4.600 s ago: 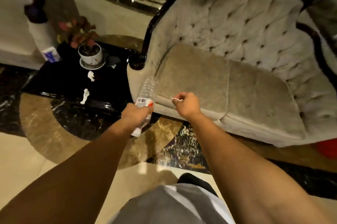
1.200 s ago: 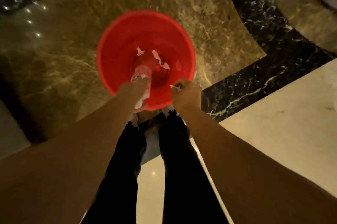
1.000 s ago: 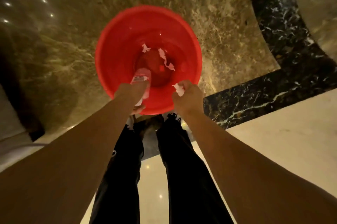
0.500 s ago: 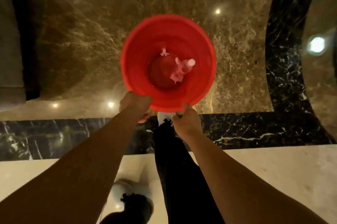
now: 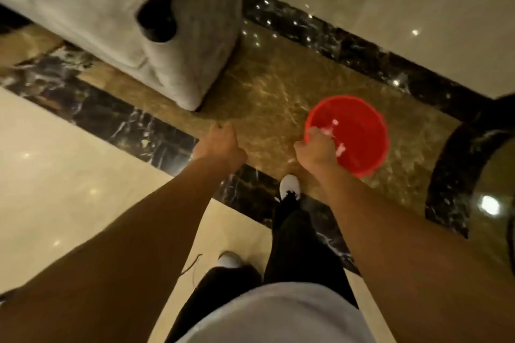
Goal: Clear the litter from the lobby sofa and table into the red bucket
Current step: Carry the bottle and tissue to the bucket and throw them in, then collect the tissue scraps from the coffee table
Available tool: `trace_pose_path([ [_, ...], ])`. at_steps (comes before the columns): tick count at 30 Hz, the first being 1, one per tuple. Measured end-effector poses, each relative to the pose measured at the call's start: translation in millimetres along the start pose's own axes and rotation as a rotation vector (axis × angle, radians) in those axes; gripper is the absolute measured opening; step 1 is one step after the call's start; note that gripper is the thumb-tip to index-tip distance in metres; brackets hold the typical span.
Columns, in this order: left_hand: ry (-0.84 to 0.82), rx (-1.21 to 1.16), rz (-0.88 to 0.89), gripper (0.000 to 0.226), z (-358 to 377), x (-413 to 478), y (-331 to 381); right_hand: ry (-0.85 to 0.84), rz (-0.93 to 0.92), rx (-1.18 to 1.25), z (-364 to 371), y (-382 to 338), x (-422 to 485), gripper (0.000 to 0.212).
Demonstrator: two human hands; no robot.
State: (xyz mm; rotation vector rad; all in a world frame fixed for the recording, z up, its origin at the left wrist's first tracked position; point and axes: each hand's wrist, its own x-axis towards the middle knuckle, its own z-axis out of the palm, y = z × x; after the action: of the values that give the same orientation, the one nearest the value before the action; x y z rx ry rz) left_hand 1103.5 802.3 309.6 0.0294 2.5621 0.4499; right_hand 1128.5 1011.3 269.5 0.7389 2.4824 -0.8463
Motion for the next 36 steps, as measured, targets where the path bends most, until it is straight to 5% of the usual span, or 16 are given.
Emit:
trace_pose_path([
  [5, 0.210, -0.071, -0.221, 0.069, -87, -93, -134, -0.126, -0.234, -0.155, 48, -138, -80, 0.056],
  [13, 0.410, -0.279, -0.620, 0.045, -166, -148, -298, -0.267, -0.663, -0.323, 112, -350, -127, 0.051],
  [26, 0.355, -0.297, -0.858, 0.047, -314, -20, -453, -0.352, -0.859, -0.548, 199, -658, -45, 0.049],
  [36, 0.418, -0.245, -0.859, 0.048, -433, 77, -613, -0.286, -1.025, -0.688, 284, -868, -13, 0.050],
])
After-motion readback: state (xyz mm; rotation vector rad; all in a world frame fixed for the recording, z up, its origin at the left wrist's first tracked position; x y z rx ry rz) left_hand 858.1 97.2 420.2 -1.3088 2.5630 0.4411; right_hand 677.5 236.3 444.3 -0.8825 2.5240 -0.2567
